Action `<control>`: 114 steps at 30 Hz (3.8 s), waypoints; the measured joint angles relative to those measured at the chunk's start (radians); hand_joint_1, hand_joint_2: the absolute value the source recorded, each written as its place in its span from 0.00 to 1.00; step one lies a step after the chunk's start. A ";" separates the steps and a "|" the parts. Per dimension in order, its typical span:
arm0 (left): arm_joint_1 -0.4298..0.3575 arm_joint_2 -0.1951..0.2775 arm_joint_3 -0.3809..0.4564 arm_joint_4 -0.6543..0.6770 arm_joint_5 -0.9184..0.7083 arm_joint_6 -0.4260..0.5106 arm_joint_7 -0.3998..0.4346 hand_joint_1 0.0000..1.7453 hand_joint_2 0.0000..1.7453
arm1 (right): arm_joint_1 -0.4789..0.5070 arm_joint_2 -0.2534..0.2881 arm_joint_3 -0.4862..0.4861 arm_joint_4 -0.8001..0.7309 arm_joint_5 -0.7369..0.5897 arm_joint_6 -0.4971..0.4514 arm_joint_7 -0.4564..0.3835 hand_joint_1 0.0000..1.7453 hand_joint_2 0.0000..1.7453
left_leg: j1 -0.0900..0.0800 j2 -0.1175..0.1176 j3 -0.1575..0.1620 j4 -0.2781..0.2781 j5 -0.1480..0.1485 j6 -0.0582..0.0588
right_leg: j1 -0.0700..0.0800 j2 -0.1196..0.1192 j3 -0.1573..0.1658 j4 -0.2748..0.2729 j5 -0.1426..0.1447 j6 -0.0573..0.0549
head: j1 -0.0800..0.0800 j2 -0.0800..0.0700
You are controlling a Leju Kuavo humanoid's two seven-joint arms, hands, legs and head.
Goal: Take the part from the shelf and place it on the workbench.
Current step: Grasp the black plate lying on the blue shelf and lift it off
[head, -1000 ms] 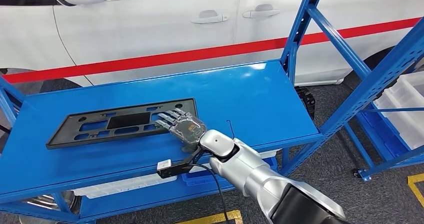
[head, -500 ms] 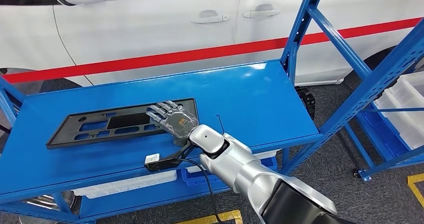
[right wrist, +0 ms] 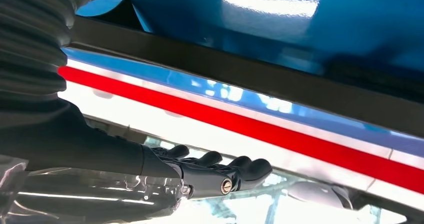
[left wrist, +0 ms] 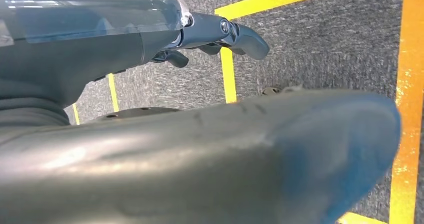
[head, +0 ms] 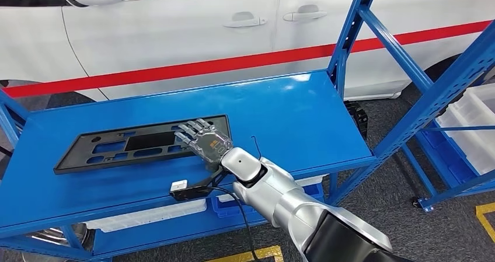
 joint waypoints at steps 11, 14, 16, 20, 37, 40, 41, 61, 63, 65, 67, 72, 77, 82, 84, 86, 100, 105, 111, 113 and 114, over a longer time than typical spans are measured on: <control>-0.005 -0.002 -0.001 0.000 0.000 0.008 0.003 0.00 0.00 | 0.000 0.007 0.026 -0.010 -0.013 0.014 0.014 0.00 1.00 | 0.000 0.000 0.000 0.000 0.000 0.000 | 0.000 0.000 0.000 0.000 0.000 0.000 | 0.000 0.000; -0.005 -0.002 -0.001 0.000 0.000 0.011 0.003 0.00 0.00 | 0.000 0.007 0.033 -0.010 -0.013 0.013 0.014 0.00 1.00 | 0.000 0.000 0.000 0.000 0.000 0.000 | 0.000 0.000 0.000 0.000 0.000 0.000 | 0.000 0.000; -0.004 -0.002 -0.001 0.000 0.000 0.011 0.004 0.00 0.00 | 0.000 0.007 0.035 -0.010 -0.013 0.013 0.014 0.00 1.00 | 0.000 0.000 0.000 0.000 0.000 0.000 | 0.000 0.000 0.000 0.000 0.000 0.000 | 0.000 0.000; -0.003 -0.002 -0.001 0.000 0.003 0.014 0.009 0.00 0.00 | 0.000 0.007 0.040 -0.010 -0.016 0.006 0.015 0.00 1.00 | 0.000 0.000 0.000 0.000 0.000 0.000 | 0.000 0.000 0.000 0.000 0.000 0.000 | 0.000 0.000; -0.014 -0.002 -0.023 0.000 0.001 -0.005 0.013 0.00 0.00 | -0.001 0.006 0.045 -0.007 0.030 -0.039 0.000 0.00 1.00 | 0.000 0.000 0.000 0.000 0.000 0.000 | 0.000 0.000 0.000 0.000 0.000 0.000 | 0.000 0.000; -0.014 -0.001 -0.022 0.000 0.020 -0.042 -0.005 0.00 0.00 | -0.001 0.006 0.045 -0.007 0.028 -0.040 -0.014 0.00 1.00 | -0.003 0.000 -0.001 0.002 -0.004 0.004 | -0.001 0.000 0.000 -0.002 -0.001 0.003 | 0.000 0.000; -0.014 -0.001 -0.022 0.000 0.026 -0.052 -0.011 0.00 0.00 | -0.001 0.006 0.045 -0.007 0.028 -0.040 -0.017 0.00 1.00 | -0.005 0.000 -0.001 0.003 -0.006 0.007 | -0.002 0.000 0.001 -0.004 -0.001 0.005 | 0.000 0.000; -0.010 -0.002 -0.019 0.000 0.029 -0.063 -0.010 0.00 0.00 | 0.003 -0.009 0.044 0.010 -0.006 -0.036 -0.042 0.00 1.00 | 0.011 0.001 0.082 0.039 -0.071 -0.028 | -0.016 -0.005 -0.058 -0.011 0.066 -0.007 | 0.000 0.000; -0.013 -0.001 -0.019 0.000 0.026 -0.070 -0.004 0.00 0.00 | 0.003 -0.010 0.044 0.010 -0.021 -0.028 -0.067 0.50 1.00 | 0.016 0.002 0.018 0.141 -0.081 -0.037 | -0.021 -0.004 -0.037 -0.020 0.057 -0.016 | 0.000 0.000; -0.013 -0.001 -0.019 0.000 0.024 -0.073 -0.001 0.00 0.00 | 0.007 -0.011 0.044 0.010 -0.034 -0.019 -0.083 1.00 1.00 | 0.022 0.002 -0.057 0.242 -0.130 -0.049 | -0.022 -0.003 -0.022 -0.022 0.042 -0.021 | 0.000 0.000; -0.011 0.000 -0.019 0.000 0.025 -0.066 0.000 0.00 0.00 | 0.014 -0.014 0.041 0.010 -0.051 -0.014 -0.095 1.00 1.00 | 0.030 0.002 -0.094 0.257 -0.141 -0.061 | -0.022 -0.001 -0.004 -0.021 0.026 -0.021 | 0.000 0.000; -0.011 0.000 -0.019 0.000 0.031 -0.040 -0.001 0.00 0.00 | 0.012 -0.018 0.033 0.008 -0.082 -0.014 -0.114 1.00 1.00 | 0.048 0.005 -0.017 0.005 0.027 -0.086 | -0.019 0.004 0.021 0.002 -0.019 -0.005 | -0.002 0.000; -0.009 -0.001 -0.019 0.000 0.033 -0.038 -0.001 0.00 0.00 | 0.008 -0.020 0.026 0.006 -0.084 -0.019 -0.117 1.00 1.00 | 0.042 0.000 -0.015 -0.002 0.009 -0.056 | -0.017 0.003 0.021 -0.002 -0.026 0.006 | -0.003 0.000; -0.012 0.000 -0.019 0.000 0.033 -0.031 -0.002 0.00 0.00 | -0.001 -0.020 0.013 -0.012 -0.120 -0.035 -0.140 1.00 1.00 | 0.037 0.000 -0.013 -0.002 0.005 -0.049 | -0.021 0.002 0.027 -0.009 -0.028 0.013 | -0.003 0.000; -0.013 0.000 -0.019 0.000 0.034 -0.028 -0.006 0.00 0.00 | -0.007 -0.021 0.001 -0.029 -0.148 -0.037 -0.149 1.00 1.00 | 0.036 0.000 -0.013 -0.002 0.004 -0.048 | -0.021 0.002 0.027 -0.010 -0.028 0.015 | -0.003 0.000; -0.015 0.001 -0.019 0.000 0.038 -0.023 -0.010 0.00 0.00 | -0.022 -0.023 -0.016 -0.048 -0.176 -0.036 -0.158 1.00 1.00 | 0.035 0.000 -0.013 -0.002 0.004 -0.047 | -0.021 0.002 0.027 -0.010 -0.027 0.016 | -0.003 0.000; -0.005 0.011 -0.005 0.000 0.081 0.002 -0.042 0.00 0.00 | -0.209 -0.085 -0.143 -0.108 -0.355 -0.069 -0.188 1.00 1.00 | 0.035 -0.001 -0.012 -0.002 0.006 -0.045 | -0.021 0.001 0.027 -0.010 -0.026 0.018 | -0.003 0.000; 0.009 0.017 0.009 0.000 0.087 -0.001 -0.071 0.00 0.00 | -0.329 -0.139 -0.270 -0.159 -0.642 0.044 -0.249 1.00 1.00 | 0.034 -0.001 -0.012 -0.002 0.006 -0.045 | -0.021 0.001 0.028 -0.010 -0.026 0.018 | -0.003 0.000; 0.015 0.020 0.014 0.000 0.091 -0.011 -0.093 0.00 0.00 | -0.374 -0.172 -0.377 -0.221 -0.797 0.097 -0.259 1.00 1.00 | 0.034 -0.001 -0.012 -0.002 0.005 -0.045 | -0.021 0.002 0.028 -0.010 -0.026 0.018 | -0.003 0.000; 0.016 0.020 0.019 0.000 0.094 -0.027 -0.115 0.00 0.25 | -0.372 -0.176 -0.398 -0.231 -0.879 0.124 -0.259 1.00 1.00 | 0.035 -0.001 -0.012 -0.002 0.006 -0.045 | -0.022 0.002 0.027 -0.010 -0.026 0.018 | -0.003 0.000; 0.016 0.020 0.022 0.000 0.096 -0.041 -0.134 0.00 0.50 | -0.370 -0.177 -0.413 -0.235 -0.940 0.147 -0.258 1.00 1.00 | 0.035 -0.001 -0.012 -0.002 0.006 -0.045 | -0.022 0.001 0.027 -0.010 -0.026 0.018 | -0.003 0.000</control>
